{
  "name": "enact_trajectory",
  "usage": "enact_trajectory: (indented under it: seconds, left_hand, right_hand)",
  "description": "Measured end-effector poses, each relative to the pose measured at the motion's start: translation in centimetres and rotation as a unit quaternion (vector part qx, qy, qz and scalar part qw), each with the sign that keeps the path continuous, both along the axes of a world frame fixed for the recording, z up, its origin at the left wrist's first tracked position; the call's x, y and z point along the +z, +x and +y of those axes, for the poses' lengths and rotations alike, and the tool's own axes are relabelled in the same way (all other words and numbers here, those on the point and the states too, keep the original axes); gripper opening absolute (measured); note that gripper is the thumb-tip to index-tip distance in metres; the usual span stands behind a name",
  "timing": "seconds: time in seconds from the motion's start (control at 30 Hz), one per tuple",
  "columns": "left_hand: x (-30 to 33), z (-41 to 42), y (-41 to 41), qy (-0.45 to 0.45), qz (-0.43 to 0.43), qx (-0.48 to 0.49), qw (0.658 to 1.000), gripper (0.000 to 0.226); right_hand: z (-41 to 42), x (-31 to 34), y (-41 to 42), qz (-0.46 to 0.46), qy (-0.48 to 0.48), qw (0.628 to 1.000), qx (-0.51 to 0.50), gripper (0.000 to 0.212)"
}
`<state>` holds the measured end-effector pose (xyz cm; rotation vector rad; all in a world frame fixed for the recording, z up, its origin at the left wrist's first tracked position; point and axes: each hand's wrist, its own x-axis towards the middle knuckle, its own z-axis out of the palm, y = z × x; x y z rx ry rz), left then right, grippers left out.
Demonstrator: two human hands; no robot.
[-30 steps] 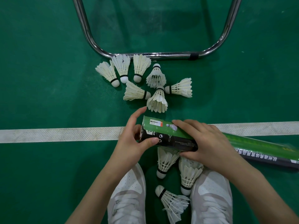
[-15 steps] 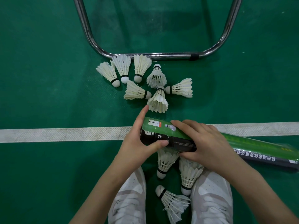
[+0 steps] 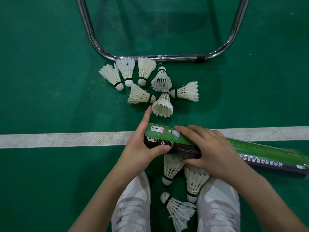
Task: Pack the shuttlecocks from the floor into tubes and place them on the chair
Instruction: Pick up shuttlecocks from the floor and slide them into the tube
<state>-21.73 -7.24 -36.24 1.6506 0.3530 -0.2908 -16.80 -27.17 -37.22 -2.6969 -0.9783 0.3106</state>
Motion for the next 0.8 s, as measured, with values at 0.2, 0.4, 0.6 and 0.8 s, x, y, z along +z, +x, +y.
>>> enact_trajectory:
  seconds: [0.2,0.4,0.6,0.8]
  left_hand:
    - [0.1,0.1,0.1,-0.008,-0.004,-0.011,1.0,0.097]
    - [0.3,1.2,0.3,-0.021,-0.013,0.053,0.998,0.079]
    - [-1.1,4.4,2.2,0.054,-0.056,0.137,0.987,0.058]
    - [-2.5,5.0,4.8,0.102,-0.081,0.148,0.98,0.055]
  right_hand:
    - [0.2,0.1,0.0,0.008,-0.009,1.0,-0.002,0.096]
    - [0.2,0.2,0.2,0.028,-0.015,0.999,-0.015,0.095]
    - [0.3,0.9,0.7,0.088,-0.027,0.996,-0.016,0.088]
    - [0.4,1.2,0.8,0.092,-0.037,0.995,-0.012,0.088]
